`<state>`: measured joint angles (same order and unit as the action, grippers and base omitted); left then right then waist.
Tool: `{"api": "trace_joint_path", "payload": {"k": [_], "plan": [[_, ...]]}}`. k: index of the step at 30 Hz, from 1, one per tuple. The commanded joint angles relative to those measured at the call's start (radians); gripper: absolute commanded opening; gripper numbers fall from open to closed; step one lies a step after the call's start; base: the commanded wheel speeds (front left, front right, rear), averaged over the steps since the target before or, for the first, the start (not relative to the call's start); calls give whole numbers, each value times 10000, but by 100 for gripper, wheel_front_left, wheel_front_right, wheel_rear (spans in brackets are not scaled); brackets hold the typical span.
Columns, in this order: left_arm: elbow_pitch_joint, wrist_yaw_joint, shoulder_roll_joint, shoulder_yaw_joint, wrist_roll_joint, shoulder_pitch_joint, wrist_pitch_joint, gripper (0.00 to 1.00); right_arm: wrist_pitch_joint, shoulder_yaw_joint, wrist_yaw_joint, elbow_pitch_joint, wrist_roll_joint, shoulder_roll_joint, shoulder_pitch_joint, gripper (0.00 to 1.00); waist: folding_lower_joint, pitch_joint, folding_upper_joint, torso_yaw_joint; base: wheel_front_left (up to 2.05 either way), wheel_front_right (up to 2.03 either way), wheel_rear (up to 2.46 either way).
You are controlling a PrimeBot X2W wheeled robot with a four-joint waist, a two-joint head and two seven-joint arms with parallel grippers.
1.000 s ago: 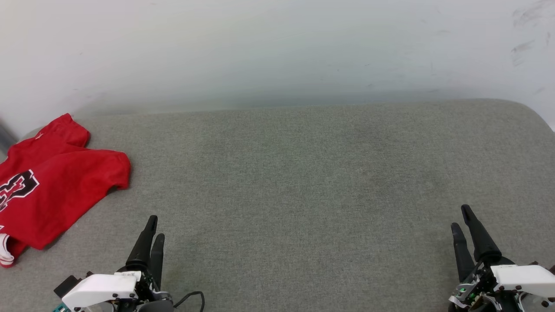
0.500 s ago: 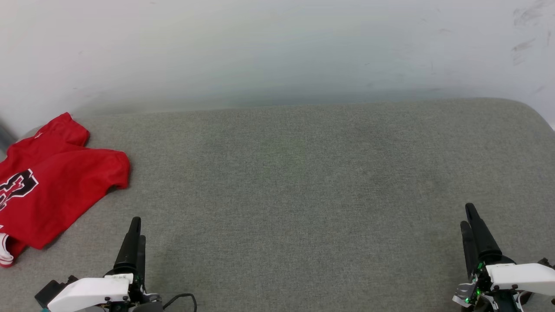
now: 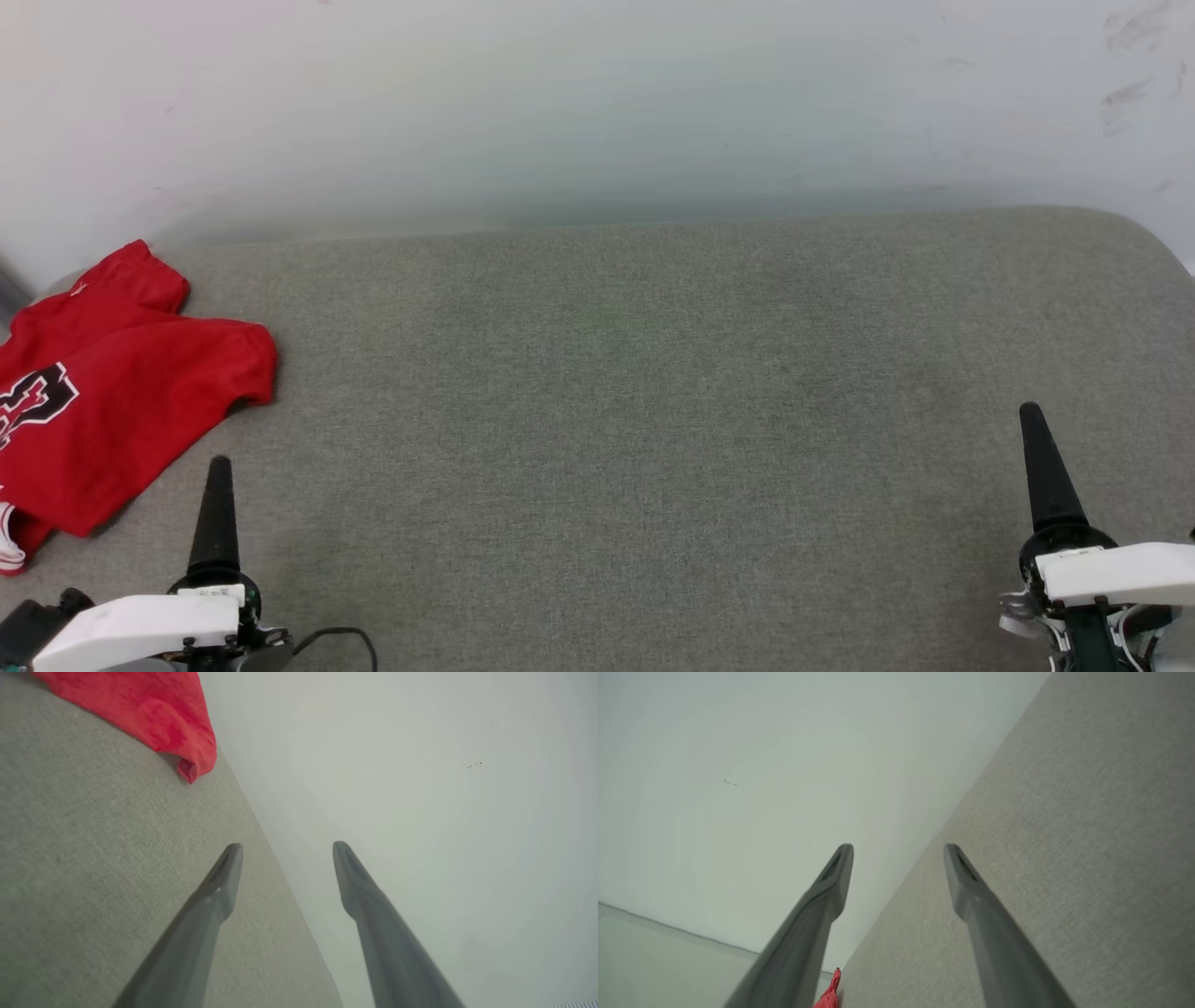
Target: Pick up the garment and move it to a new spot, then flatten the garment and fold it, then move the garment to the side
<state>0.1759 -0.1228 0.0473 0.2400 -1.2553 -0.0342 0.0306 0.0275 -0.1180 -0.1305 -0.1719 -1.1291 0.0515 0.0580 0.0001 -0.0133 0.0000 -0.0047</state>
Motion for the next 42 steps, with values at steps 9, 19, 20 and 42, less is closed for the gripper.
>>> {"api": "trace_joint_path", "payload": {"k": [9, 19, 20, 42], "plan": [[-1704, 640, 28, -82, 2446, -126, 368, 100, 394, 353, -3, 1336, 3282, -1, 288, 100, -1, -125, 0, 1, 0, 0, 0], [-3162, 1338, 30, -1440, 5137, 160, 693, 100, 726, 897, -3, 2071, 5959, -3, 307, 100, -1, -220, 0, 0, 0, 0, 0], [-3220, 1378, 30, -1579, 5346, 182, 727, 100, 752, 928, -3, 2103, 6177, -4, 301, 100, -1, -227, 0, -1, 0, 0, 0], [-3595, 4955, 2142, -5762, 8976, -167, 1343, 100, 1364, 1179, -2, 2122, 9756, -9, 86, 100, -1, -375, 0, -70, 0, 0, 0]]}}
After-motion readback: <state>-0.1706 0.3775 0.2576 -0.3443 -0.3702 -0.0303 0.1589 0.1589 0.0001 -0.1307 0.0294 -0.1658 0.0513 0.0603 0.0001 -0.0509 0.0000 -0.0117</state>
